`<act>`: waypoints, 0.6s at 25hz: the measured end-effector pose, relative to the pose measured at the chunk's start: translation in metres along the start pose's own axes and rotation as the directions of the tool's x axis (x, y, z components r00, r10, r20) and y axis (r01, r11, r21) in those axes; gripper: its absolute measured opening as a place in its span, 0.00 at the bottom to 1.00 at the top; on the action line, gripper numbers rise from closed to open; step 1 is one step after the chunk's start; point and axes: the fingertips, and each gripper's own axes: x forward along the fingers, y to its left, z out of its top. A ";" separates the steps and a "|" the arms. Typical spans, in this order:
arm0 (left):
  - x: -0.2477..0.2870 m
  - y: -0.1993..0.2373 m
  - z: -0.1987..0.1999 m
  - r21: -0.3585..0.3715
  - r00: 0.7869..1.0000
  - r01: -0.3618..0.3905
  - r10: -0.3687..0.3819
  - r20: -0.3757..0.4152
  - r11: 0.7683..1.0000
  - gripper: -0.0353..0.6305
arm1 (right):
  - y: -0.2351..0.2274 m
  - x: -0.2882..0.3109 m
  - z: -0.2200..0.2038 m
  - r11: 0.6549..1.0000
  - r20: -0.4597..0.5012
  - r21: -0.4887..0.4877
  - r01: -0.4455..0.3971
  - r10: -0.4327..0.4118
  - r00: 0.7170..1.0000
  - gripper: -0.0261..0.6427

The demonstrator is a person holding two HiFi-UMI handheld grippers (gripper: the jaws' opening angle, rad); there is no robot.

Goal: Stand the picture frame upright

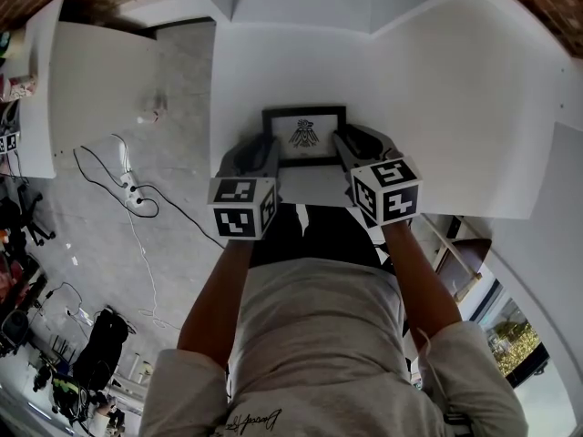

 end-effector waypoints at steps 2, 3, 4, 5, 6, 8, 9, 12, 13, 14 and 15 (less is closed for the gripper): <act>-0.001 0.000 0.000 0.000 1.000 -0.002 0.002 0.003 1.000 0.19 | 0.000 -0.001 0.001 1.000 -0.001 -0.010 0.005 -0.005 1.000 0.20; -0.001 0.000 0.001 0.002 1.000 -0.002 0.002 0.005 1.000 0.19 | 0.001 -0.001 0.001 1.000 0.000 -0.014 0.006 -0.006 1.000 0.20; -0.002 0.000 0.001 0.004 1.000 -0.003 0.003 0.006 1.000 0.19 | 0.001 -0.001 0.002 1.000 0.001 -0.016 0.006 -0.006 1.000 0.20; -0.002 0.000 0.002 0.005 1.000 -0.004 0.004 0.007 1.000 0.19 | 0.001 -0.001 0.002 1.000 0.002 -0.017 0.005 -0.005 1.000 0.20; -0.003 0.000 0.002 0.007 1.000 -0.005 0.005 0.008 1.000 0.19 | 0.002 -0.002 0.003 1.000 0.002 -0.017 0.004 -0.004 1.000 0.20; -0.004 0.000 0.002 0.010 1.000 -0.008 0.008 0.010 1.000 0.19 | 0.003 -0.003 0.003 1.000 0.002 -0.021 0.003 -0.003 1.000 0.20; -0.005 0.000 0.002 0.013 1.000 -0.010 0.010 0.012 1.000 0.19 | 0.003 -0.003 0.004 1.000 0.003 -0.024 0.002 -0.002 1.000 0.20; -0.006 0.000 0.003 0.019 1.000 -0.013 0.012 0.018 1.000 0.19 | 0.004 -0.005 0.005 0.999 0.005 -0.033 0.000 0.001 1.000 0.20; -0.006 -0.001 0.003 0.019 1.000 -0.013 0.013 0.020 1.000 0.19 | 0.004 -0.006 0.005 0.999 0.006 -0.035 -0.001 0.001 1.000 0.20; -0.007 -0.001 0.003 0.019 1.000 -0.014 0.014 0.021 1.000 0.19 | 0.004 -0.007 0.005 0.999 0.007 -0.038 -0.001 0.001 1.000 0.20; -0.007 -0.001 0.003 0.019 1.000 -0.015 0.015 0.023 1.000 0.19 | 0.005 -0.007 0.006 0.999 0.009 -0.041 0.000 0.001 1.000 0.20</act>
